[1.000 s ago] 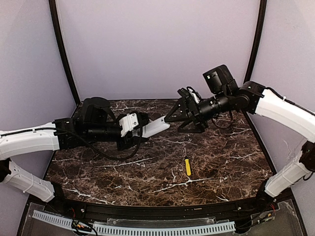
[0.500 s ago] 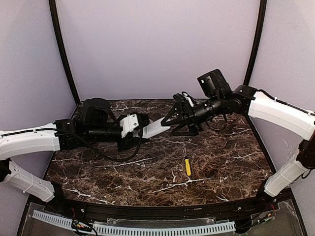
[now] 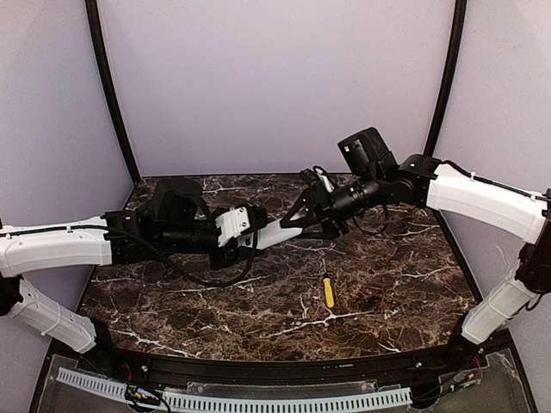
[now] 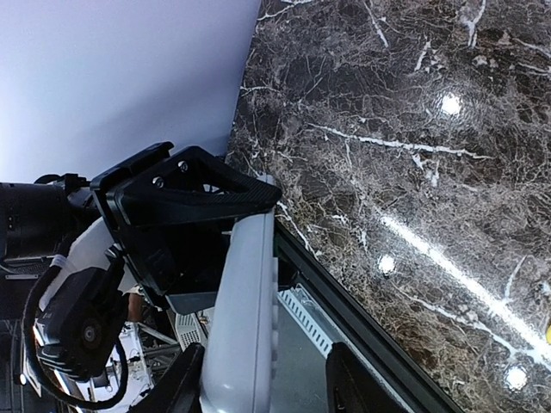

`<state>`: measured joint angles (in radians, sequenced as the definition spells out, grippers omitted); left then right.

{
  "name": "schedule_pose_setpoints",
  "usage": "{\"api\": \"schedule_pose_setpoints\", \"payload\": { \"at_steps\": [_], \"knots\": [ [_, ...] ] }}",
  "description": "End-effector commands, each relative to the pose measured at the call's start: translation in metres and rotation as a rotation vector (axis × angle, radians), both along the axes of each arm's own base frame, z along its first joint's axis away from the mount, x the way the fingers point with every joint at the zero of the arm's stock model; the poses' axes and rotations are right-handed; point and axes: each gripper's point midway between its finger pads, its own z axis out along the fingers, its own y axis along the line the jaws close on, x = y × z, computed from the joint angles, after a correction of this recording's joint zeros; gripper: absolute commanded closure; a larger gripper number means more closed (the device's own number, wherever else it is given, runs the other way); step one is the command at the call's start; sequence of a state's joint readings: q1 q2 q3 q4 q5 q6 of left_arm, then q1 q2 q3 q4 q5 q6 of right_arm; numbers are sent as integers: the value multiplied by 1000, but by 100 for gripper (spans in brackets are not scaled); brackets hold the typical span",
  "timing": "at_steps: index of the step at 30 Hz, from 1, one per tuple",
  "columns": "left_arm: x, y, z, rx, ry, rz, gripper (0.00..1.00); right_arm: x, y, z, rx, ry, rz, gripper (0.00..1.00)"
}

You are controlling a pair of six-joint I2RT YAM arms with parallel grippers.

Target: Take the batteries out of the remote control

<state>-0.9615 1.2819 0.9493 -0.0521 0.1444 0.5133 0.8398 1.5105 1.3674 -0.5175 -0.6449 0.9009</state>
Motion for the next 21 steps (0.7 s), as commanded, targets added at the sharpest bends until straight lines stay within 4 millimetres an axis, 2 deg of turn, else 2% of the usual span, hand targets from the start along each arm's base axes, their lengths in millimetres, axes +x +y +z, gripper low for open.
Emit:
{"api": "schedule_pose_setpoints", "payload": {
  "at_steps": [1, 10, 21],
  "knots": [
    [-3, -3, -1, -1, -13, -12, 100, 4, 5, -10, -17, -22, -18, 56],
    [-5, -5, -10, 37, -29, -14, 100, 5, 5, -22, -49, -30, -35, 66],
    [-4, -6, -14, 53, -34, 3, 99, -6, 3, -33, -49, -11, -22, 89]
  ]
}}
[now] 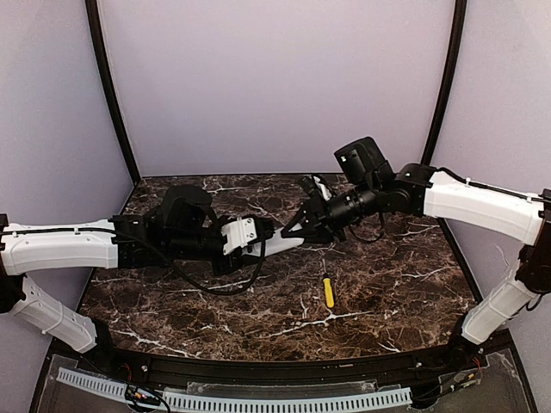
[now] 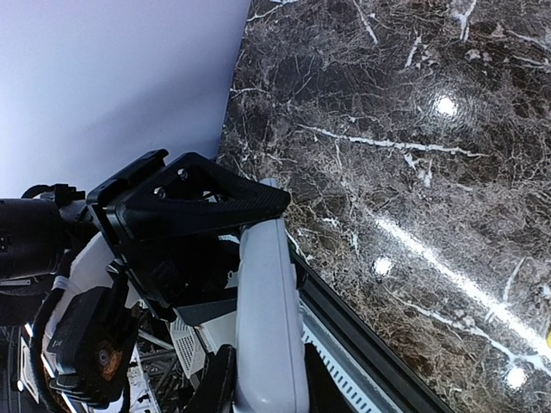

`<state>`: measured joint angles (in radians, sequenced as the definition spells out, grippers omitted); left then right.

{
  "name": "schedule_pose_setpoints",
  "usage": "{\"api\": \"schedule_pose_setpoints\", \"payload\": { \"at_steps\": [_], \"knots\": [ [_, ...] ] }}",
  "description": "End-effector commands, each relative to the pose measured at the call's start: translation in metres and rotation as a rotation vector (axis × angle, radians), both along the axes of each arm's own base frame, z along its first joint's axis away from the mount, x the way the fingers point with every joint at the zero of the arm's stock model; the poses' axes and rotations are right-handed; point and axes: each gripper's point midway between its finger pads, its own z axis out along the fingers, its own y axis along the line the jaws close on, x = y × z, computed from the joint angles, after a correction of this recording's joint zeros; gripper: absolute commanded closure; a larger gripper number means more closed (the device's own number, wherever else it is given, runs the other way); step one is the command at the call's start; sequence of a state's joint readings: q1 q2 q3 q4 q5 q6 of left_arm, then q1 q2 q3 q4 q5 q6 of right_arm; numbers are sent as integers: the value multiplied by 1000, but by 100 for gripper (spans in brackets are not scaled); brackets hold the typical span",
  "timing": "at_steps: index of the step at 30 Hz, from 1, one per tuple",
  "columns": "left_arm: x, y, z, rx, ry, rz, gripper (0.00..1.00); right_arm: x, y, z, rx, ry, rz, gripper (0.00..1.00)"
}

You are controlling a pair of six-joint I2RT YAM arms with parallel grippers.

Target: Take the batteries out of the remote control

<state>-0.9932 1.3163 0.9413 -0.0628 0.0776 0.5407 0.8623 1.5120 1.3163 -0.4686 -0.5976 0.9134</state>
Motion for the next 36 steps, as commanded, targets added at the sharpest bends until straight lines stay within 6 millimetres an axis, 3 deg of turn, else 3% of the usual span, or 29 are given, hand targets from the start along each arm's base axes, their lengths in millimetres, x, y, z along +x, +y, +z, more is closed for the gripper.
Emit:
{"api": "schedule_pose_setpoints", "payload": {
  "at_steps": [1, 3, 5, 6, 10, 11, 19, 24, 29, 36],
  "knots": [
    [-3, -4, 7, -21, -15, -10, 98, -6, -1, -17, -25, -2, -3, 91],
    [-3, -4, 7, -24, -13, -6, 90, -8, -4, -17, -22, -4, -10, 94],
    [-4, -4, 9, -27, -11, -3, 71, -10, -6, -16, -12, -17, -13, 97],
    [-4, -3, 9, -29, -11, 1, 53, -10, -8, -14, -3, -27, -17, 98],
    [-6, -2, 12, -36, -19, 2, 10, -13, -18, -11, 10, -72, -41, 100],
    [-7, -2, 13, -40, -18, 3, 4, -13, -22, -11, 10, -88, -51, 100],
    [-4, -4, 28, -109, 16, 50, 1, -5, -52, 1, 29, -322, -136, 100],
    [3, -2, 37, -119, 44, 103, 1, 4, -73, 20, 66, -488, -217, 100],
    [10, 1, 46, -166, 116, 146, 1, 11, -90, 28, 102, -570, -302, 100],
    [37, 13, 66, -280, 316, 277, 2, 11, -103, 34, 125, -610, -355, 100]
  ]
}}
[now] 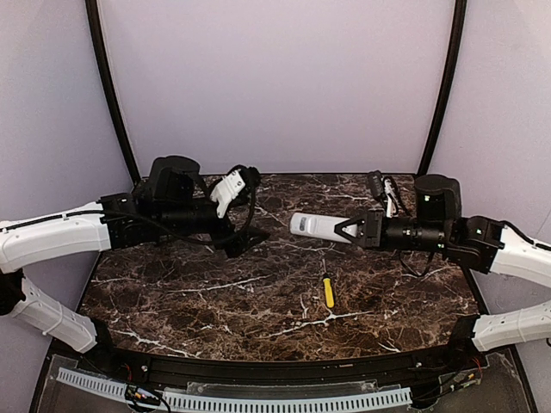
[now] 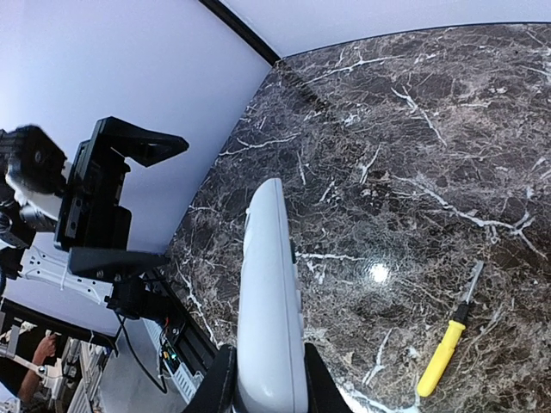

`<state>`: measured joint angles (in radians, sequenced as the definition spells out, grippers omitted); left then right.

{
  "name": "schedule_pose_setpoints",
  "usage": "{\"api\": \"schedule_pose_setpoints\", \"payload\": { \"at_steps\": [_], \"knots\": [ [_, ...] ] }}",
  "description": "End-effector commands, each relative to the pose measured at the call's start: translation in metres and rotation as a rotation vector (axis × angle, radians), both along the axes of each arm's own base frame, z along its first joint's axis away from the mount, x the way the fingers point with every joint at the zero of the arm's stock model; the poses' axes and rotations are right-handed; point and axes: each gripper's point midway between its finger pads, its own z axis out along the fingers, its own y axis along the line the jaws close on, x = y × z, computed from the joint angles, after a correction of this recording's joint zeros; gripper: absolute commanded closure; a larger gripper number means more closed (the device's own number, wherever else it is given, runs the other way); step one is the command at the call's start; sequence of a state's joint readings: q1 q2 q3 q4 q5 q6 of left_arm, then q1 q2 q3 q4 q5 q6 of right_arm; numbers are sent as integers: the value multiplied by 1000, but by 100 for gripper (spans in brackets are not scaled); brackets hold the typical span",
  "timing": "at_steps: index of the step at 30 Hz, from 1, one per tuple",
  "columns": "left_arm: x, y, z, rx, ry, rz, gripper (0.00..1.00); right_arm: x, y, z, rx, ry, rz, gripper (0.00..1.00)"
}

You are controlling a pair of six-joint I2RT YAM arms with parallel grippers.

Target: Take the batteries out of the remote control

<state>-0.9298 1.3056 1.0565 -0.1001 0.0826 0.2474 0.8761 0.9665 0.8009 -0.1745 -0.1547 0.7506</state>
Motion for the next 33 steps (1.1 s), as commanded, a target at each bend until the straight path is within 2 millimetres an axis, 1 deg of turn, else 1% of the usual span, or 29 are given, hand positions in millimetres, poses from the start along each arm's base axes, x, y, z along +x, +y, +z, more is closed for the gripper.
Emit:
{"api": "schedule_pose_setpoints", "payload": {
  "at_steps": [1, 3, 4, 5, 6, 7, 8, 9, 10, 13, 16, 17, 18, 19, 20, 21, 22, 23, 24, 25, 26, 28, 29, 30, 32, 33],
  "knots": [
    [12, 9, 21, -98, 152, 90, 2, 9, -6, 24, 67, -101, -51, 100],
    [18, 16, 27, -143, 210, 137, 2, 9, -8, 25, 74, -106, -56, 100],
    [22, 22, 31, -188, 268, 162, 2, 10, -9, 24, 75, -101, -67, 100],
    [29, 31, 30, -212, 298, 189, 1, 11, -11, 19, 69, -90, -82, 100],
    [24, 31, 34, -255, 367, 170, 1, 13, -13, 16, 67, -77, -102, 100],
    [29, 39, 30, -274, 403, 188, 1, 15, -15, 11, 63, -61, -120, 100],
    [25, 40, 30, -305, 461, 181, 1, 17, -16, 7, 59, -49, -129, 100],
    [28, 47, 22, -307, 497, 208, 1, 17, -15, 5, 57, -40, -129, 100],
    [26, 50, 16, -311, 548, 226, 1, 16, -12, 5, 59, -38, -115, 100],
    [25, 62, -2, -294, 627, 284, 1, 14, -6, 6, 57, -37, -79, 100],
    [18, 71, -22, -282, 688, 336, 1, 13, -1, 4, 60, -30, -56, 100],
    [15, 72, -26, -284, 701, 341, 1, 12, 2, 6, 67, -38, -40, 100],
    [13, 74, -36, -277, 728, 357, 1, 10, 5, 9, 78, -52, -17, 100],
    [11, 75, -40, -278, 748, 365, 1, 8, 7, 10, 80, -64, -2, 100],
    [9, 76, -48, -272, 763, 369, 2, 8, 8, 12, 83, -70, 2, 100],
    [4, 74, -48, -282, 780, 345, 2, 7, 9, 11, 83, -72, 7, 100],
    [1, 72, -52, -294, 784, 325, 2, 6, 10, 9, 78, -67, 17, 100],
    [-5, 69, -49, -315, 799, 286, 1, 5, 13, 9, 85, -69, 32, 100],
    [-8, 67, -51, -333, 796, 263, 1, 2, 18, 11, 101, -72, 65, 100],
    [-13, 65, -47, -349, 804, 230, 1, -4, 24, 13, 121, -75, 114, 100],
    [-15, 64, -48, -359, 802, 215, 1, -11, 31, 13, 152, -84, 175, 100],
    [-21, 61, -47, -382, 809, 169, 2, -28, 42, 22, 243, -109, 297, 100],
    [-29, 58, -48, -391, 843, 124, 2, -34, 45, 31, 295, -131, 339, 100],
    [-31, 54, -39, -428, 827, 77, 3, -38, 47, 31, 319, -125, 365, 100],
    [-47, 46, -27, -480, 864, -48, 4, -41, 50, 29, 342, -112, 389, 100],
    [-49, 45, -21, -515, 858, -78, 4, -41, 51, 28, 350, -106, 394, 100]
  ]
}}
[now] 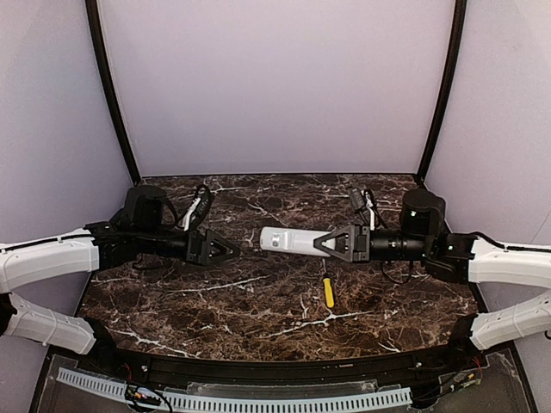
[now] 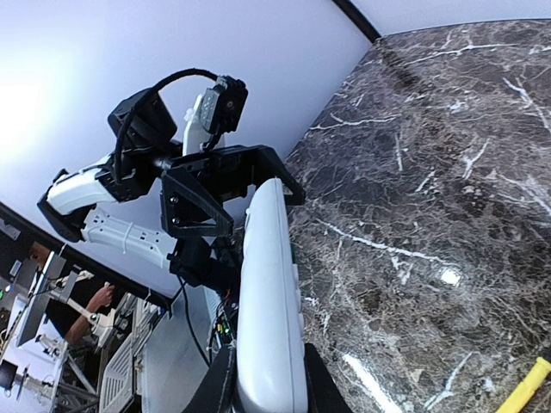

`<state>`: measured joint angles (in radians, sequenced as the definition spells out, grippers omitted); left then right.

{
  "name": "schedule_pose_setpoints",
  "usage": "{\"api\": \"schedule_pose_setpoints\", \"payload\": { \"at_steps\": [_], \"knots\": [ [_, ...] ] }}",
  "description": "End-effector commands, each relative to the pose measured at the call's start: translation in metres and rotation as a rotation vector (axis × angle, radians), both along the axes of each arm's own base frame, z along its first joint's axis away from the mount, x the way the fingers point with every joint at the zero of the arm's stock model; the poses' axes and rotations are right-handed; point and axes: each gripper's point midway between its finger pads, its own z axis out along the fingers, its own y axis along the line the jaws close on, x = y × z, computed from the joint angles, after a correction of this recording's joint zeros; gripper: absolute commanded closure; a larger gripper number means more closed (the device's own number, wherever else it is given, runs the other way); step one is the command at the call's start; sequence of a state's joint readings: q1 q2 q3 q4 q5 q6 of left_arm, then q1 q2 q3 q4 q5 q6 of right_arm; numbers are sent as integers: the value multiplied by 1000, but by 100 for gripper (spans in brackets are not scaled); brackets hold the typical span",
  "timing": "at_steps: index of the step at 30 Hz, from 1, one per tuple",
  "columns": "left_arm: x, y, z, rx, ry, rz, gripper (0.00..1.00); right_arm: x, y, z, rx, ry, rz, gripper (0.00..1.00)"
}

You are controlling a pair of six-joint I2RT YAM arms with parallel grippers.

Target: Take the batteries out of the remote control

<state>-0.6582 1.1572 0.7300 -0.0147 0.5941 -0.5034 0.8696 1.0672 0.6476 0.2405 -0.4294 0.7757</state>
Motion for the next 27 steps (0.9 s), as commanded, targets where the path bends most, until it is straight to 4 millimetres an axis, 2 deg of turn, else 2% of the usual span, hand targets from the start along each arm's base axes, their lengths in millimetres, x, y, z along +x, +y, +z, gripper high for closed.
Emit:
{"api": "schedule_pose_setpoints", "payload": {
  "at_steps": [1, 4, 10, 13, 16, 23, 27],
  "knots": [
    [-27, -15, 47, -252, -42, -170, 4, -20, 12, 37, 190, -72, 144, 100],
    [-33, -17, 57, -313, -42, -197, 5, -23, 14, 38, 238, -64, 171, 100],
    [-35, -24, 66, -416, 12, -228, 11, -28, 23, 42, 288, -67, 233, 100],
    [-37, -30, 68, -424, 18, -249, 15, -26, 27, 38, 279, -44, 236, 100],
    [-40, -36, 62, -392, 20, -260, 18, -23, 32, 31, 256, -9, 231, 100],
    [-37, -45, 61, -388, 19, -250, 25, -20, 43, 19, 198, 55, 235, 100],
    [-31, -49, 54, -379, 42, -225, 35, -21, 47, 13, 186, 71, 245, 100]
  ]
}}
